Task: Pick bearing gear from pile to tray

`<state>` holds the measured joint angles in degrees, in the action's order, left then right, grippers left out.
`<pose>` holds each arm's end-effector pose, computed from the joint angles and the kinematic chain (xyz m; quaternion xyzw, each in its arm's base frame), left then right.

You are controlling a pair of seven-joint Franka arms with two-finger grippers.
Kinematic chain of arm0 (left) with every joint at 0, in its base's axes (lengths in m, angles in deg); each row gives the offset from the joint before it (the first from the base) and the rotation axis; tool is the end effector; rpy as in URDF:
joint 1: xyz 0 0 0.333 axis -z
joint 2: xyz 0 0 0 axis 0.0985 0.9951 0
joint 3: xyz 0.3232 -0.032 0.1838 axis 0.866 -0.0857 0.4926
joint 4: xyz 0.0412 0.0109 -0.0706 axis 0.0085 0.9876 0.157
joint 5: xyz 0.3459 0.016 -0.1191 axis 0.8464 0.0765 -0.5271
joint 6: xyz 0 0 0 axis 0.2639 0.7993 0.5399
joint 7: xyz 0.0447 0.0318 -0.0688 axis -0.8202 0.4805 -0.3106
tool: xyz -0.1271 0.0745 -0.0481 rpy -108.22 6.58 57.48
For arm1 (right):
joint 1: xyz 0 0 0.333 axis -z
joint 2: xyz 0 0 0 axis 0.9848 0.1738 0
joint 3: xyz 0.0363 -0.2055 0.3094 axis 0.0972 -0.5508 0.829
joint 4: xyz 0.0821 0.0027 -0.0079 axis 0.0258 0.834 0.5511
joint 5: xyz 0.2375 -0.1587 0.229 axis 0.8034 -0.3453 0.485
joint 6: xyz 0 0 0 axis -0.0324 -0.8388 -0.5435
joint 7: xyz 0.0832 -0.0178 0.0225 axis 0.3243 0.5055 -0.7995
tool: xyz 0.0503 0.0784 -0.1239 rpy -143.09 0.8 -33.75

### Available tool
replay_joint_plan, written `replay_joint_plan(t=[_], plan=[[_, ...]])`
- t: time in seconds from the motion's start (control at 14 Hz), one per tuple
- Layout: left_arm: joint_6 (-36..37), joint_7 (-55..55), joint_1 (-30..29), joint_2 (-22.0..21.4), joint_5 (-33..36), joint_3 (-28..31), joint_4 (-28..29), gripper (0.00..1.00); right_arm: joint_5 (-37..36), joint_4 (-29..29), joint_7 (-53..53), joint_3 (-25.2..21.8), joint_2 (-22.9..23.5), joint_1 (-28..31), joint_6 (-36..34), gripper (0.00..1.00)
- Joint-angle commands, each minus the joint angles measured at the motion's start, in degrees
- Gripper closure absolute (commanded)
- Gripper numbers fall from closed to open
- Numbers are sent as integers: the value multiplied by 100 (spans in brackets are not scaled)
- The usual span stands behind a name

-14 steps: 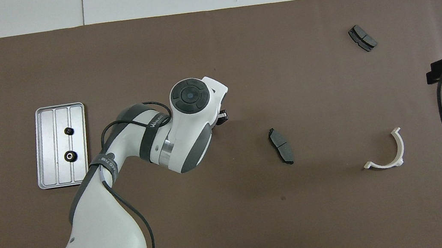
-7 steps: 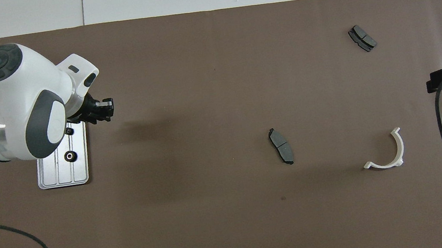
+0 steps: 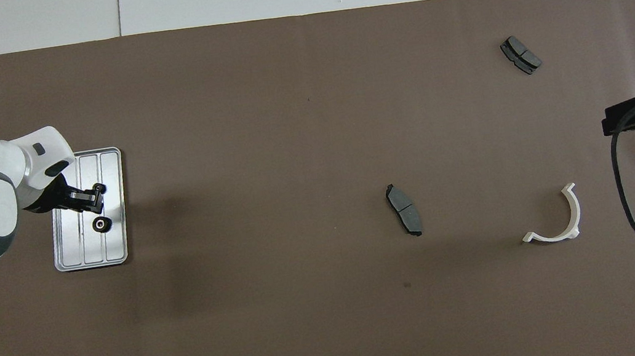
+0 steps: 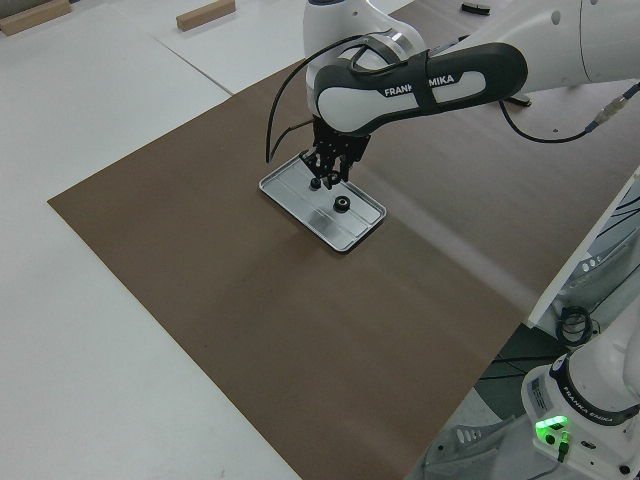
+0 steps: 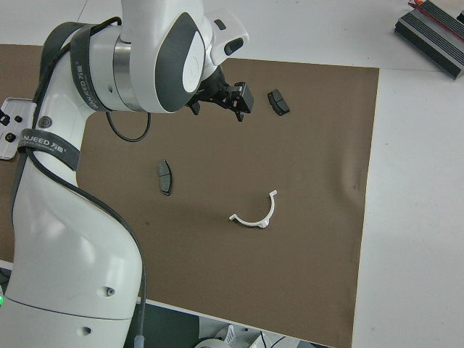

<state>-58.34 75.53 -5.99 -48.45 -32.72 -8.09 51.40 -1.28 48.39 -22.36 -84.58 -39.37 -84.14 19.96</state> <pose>0.5653 0.0189 0.3759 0.9790 -0.1934 -0.0513 0.0393 0.4972 -0.0091 0.6361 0.9991 -0.0378 0.0131 0.0127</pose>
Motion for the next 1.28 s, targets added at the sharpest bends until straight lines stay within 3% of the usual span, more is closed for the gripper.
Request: replay_joint_plan(t=[0.0, 0.14, 0.21, 0.36, 0.57, 0.93, 1.21], plan=[[-691, 432, -142, -403, -55, -55, 804, 94, -124, 126, 67, 25, -79, 11, 94, 0], [-807, 450, -143, -456, -55, -55, 964, 69, -124, 126, 67, 25, -79, 11, 85, 0], [-799, 563, -151, -456, -55, -55, 964, 50, -124, 126, 67, 25, -79, 11, 85, 0], [-807, 687, -143, -448, -55, -55, 895, 0, -37, 126, 172, 25, -87, 11, 85, 0], [-537, 608, -108, -465, -47, -55, 360, 0, -19, 135, 190, 34, -87, 11, 103, 0], [1290, 337, -63, -465, 6, -55, -1195, 0, -19, 144, 506, 52, -87, 2, 103, 0], [2406, -402, -55, -710, 32, -116, -2049, 0, -19, 144, 489, 69, -87, 2, 111, 0]])
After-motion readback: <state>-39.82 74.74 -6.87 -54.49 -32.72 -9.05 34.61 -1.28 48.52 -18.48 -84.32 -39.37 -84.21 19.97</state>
